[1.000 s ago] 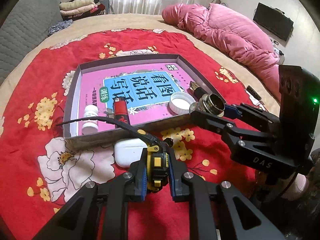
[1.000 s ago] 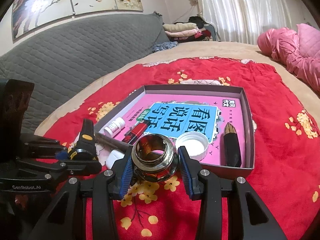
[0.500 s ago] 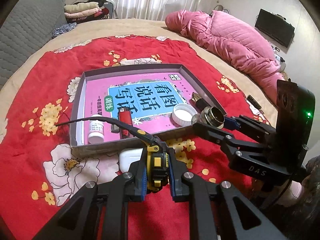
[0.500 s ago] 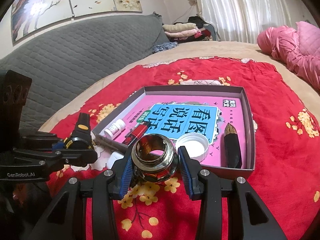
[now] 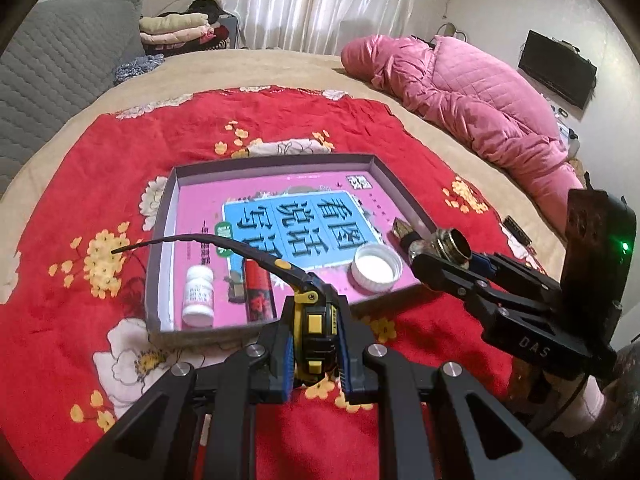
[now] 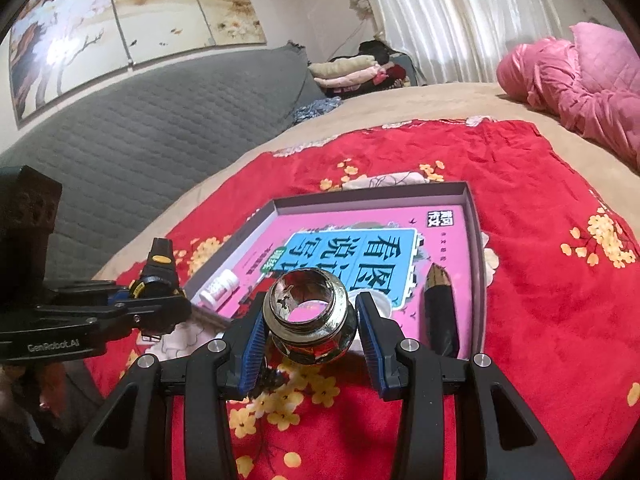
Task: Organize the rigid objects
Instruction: 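Lift glass jar with right tool while left tool carries tape measure over box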
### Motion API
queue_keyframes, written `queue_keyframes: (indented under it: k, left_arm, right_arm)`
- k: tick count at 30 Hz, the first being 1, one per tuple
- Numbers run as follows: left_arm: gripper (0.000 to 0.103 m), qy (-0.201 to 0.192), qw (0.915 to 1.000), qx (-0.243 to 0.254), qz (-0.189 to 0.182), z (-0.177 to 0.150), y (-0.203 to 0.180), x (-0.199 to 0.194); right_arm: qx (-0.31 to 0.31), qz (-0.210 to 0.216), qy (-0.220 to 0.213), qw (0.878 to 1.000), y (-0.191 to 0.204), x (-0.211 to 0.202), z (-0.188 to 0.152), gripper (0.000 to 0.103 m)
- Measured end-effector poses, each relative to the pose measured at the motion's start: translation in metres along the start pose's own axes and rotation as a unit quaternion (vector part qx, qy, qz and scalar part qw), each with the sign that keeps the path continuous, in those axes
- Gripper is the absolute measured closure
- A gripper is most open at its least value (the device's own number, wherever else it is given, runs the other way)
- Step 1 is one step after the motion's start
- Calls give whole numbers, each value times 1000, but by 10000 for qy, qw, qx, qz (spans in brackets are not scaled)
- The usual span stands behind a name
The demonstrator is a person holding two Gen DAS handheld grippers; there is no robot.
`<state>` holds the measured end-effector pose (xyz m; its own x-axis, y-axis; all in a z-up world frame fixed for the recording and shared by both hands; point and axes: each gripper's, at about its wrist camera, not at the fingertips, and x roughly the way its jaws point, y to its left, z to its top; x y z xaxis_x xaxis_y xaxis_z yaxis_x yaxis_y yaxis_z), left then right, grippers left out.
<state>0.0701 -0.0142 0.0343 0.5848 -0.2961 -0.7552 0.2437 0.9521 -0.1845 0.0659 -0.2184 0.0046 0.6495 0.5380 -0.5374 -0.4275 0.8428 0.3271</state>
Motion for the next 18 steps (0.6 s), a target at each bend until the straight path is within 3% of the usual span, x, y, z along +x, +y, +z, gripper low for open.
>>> queue_keyframes:
  k: [18]
  left_arm:
    - [86,-344,9994,41,28,35,-12,21]
  right_arm:
    - [-153,-330,-400,9985,-6,-11,12,59]
